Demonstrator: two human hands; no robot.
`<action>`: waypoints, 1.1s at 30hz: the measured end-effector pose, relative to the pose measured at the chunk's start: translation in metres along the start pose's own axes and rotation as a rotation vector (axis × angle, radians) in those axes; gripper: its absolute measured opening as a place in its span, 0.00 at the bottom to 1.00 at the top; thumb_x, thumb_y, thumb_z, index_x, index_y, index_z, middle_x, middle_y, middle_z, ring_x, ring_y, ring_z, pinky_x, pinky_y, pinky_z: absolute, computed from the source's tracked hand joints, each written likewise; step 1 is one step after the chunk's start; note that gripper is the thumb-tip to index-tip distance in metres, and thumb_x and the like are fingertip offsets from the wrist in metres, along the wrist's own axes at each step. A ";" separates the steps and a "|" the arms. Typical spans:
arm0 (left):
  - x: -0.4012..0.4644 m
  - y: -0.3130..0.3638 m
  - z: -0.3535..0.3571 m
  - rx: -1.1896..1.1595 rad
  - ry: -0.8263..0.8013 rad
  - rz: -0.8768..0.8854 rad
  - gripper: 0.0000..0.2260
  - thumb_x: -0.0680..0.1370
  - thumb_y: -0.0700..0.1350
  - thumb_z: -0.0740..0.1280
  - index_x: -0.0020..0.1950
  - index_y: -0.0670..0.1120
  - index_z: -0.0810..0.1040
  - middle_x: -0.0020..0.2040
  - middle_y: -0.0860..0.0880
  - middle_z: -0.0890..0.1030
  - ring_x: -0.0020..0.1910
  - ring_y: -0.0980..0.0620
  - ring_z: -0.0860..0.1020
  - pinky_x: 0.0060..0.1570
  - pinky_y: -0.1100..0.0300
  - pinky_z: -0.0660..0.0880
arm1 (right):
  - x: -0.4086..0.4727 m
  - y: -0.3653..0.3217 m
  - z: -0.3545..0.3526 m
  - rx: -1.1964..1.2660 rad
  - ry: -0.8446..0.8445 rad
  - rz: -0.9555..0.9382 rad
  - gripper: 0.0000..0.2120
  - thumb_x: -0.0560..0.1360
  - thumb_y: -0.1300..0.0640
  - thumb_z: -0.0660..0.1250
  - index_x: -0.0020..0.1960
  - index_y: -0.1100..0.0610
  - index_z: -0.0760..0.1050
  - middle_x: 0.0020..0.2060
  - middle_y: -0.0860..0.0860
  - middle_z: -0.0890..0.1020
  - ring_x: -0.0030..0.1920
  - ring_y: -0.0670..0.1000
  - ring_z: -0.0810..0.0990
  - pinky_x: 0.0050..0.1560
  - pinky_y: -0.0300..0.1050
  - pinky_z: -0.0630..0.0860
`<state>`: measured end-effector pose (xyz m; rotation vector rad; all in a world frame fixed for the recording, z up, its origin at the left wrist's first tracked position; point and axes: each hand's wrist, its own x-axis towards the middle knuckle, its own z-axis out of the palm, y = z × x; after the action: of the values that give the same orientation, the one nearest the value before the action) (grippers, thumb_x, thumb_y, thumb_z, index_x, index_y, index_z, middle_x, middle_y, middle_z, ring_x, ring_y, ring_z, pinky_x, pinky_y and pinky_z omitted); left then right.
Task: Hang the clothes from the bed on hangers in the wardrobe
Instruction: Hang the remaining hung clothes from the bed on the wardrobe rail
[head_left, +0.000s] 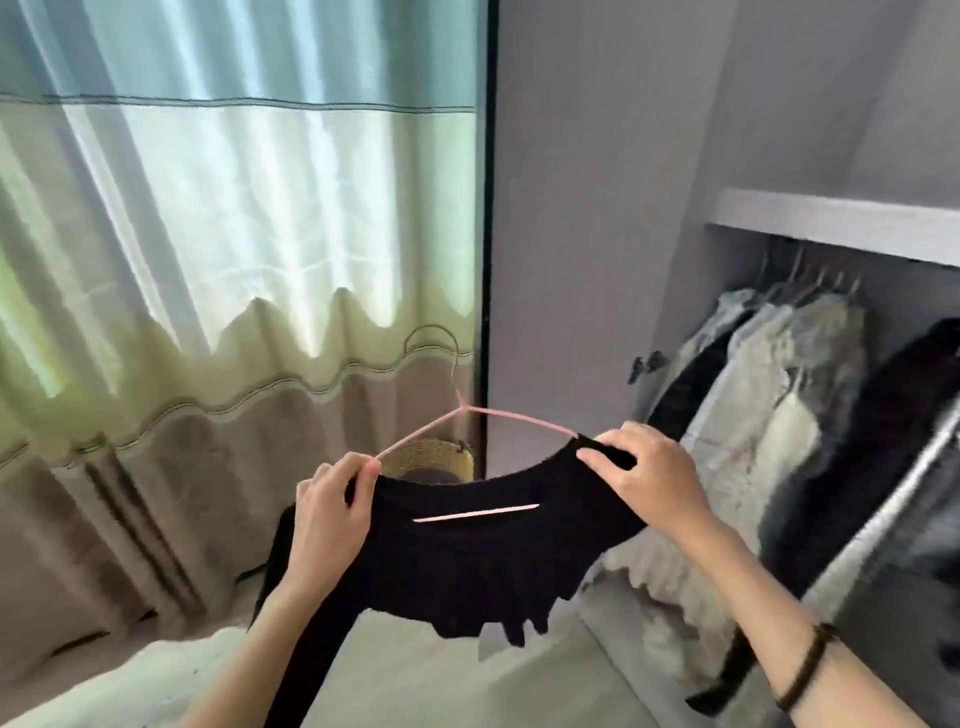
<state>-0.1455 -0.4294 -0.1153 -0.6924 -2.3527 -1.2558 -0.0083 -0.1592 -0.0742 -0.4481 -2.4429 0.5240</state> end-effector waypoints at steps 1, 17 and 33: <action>0.010 0.008 0.016 -0.030 -0.035 0.037 0.06 0.78 0.41 0.63 0.42 0.48 0.77 0.31 0.57 0.73 0.35 0.55 0.72 0.48 0.50 0.68 | -0.003 0.010 -0.009 -0.033 0.027 0.038 0.10 0.72 0.50 0.70 0.45 0.57 0.82 0.38 0.48 0.76 0.45 0.51 0.77 0.43 0.43 0.69; 0.004 0.161 0.236 -0.215 -0.835 0.555 0.12 0.80 0.45 0.59 0.61 0.47 0.78 0.58 0.46 0.79 0.58 0.45 0.74 0.57 0.52 0.69 | -0.169 0.071 -0.140 -0.287 0.128 0.909 0.17 0.77 0.51 0.63 0.29 0.49 0.69 0.27 0.46 0.73 0.34 0.47 0.72 0.32 0.39 0.63; -0.009 0.261 0.346 -0.194 -1.056 0.785 0.19 0.82 0.46 0.56 0.72 0.48 0.63 0.73 0.46 0.63 0.73 0.48 0.56 0.71 0.53 0.55 | -0.162 0.186 -0.168 0.328 0.600 1.370 0.09 0.78 0.64 0.59 0.50 0.69 0.75 0.46 0.65 0.78 0.47 0.61 0.78 0.49 0.50 0.74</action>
<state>-0.0205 -0.0148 -0.1311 -2.5041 -2.1217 -0.8049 0.2543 -0.0233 -0.1121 -1.8010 -1.1511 1.0713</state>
